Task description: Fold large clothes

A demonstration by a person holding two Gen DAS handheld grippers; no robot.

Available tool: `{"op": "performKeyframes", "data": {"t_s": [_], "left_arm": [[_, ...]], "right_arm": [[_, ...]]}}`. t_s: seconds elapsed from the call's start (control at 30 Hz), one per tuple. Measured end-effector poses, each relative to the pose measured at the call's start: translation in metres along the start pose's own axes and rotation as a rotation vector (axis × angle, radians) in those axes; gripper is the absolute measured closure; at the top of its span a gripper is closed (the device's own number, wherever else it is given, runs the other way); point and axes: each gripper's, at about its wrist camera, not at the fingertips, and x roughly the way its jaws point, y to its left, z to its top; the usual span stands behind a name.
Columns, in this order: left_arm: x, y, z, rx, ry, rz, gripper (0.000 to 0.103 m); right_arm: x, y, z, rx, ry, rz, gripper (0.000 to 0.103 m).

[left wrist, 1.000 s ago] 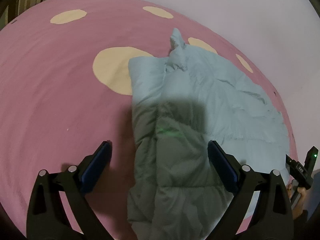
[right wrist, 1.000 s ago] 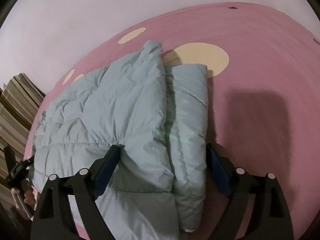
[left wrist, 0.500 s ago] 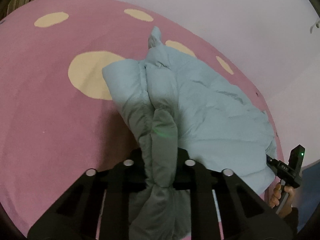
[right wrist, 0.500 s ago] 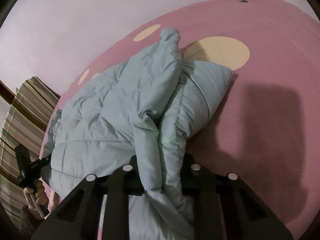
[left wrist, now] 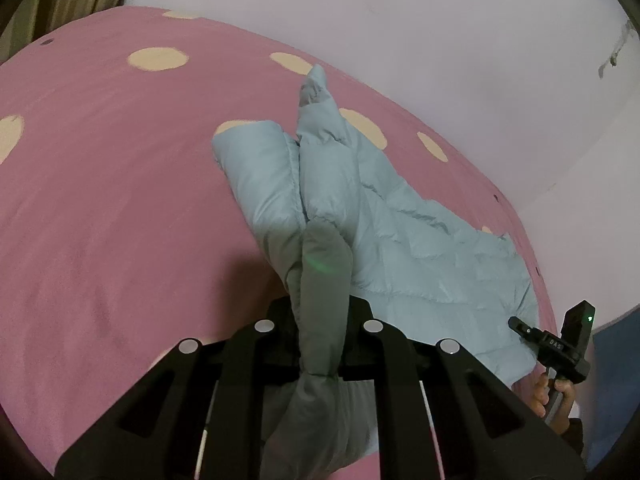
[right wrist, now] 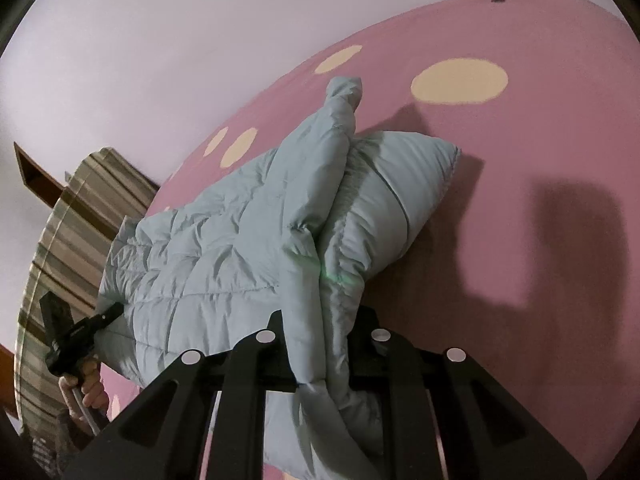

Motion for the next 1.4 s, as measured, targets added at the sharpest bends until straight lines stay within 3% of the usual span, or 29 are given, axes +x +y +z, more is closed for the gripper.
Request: {"op": "performKeyframes", "data": {"t_s": [0.37,0.6,0.77,0.87,1.0,1.1,1.2,1.4], "left_arm": [[-0.048,0.036,-0.047,-0.071,0.008,0.013,0.092],[-0.069,0.054,-0.073,-0.111,0.014,-0.014,0.092],[-0.063,0.057,-0.078,-0.099,0.02,0.013,0.089],[-0.058,0.058,-0.079,-0.089,0.025,0.058,0.079],[-0.06,0.062,-0.084,-0.107,0.017,0.113,0.051],[-0.066,0.066,-0.088,-0.116,0.008,0.15,0.039],[-0.069,0.071,-0.09,-0.128,0.0,0.174,0.035],[-0.074,0.073,-0.094,-0.15,-0.012,0.177,0.033]], "right_arm": [[-0.01,0.022,-0.055,-0.009,0.054,0.032,0.089],[-0.01,0.026,-0.063,-0.001,0.076,0.044,0.089],[-0.007,0.021,-0.068,0.013,0.082,0.05,0.087],[-0.011,0.022,-0.071,-0.002,0.072,0.026,0.081],[-0.02,0.025,-0.075,-0.032,0.039,-0.051,0.06],[-0.031,0.022,-0.077,-0.031,0.017,-0.086,0.053],[-0.042,0.019,-0.074,-0.018,-0.012,-0.129,0.049],[-0.072,0.041,-0.069,-0.072,-0.137,-0.25,0.05]]}}
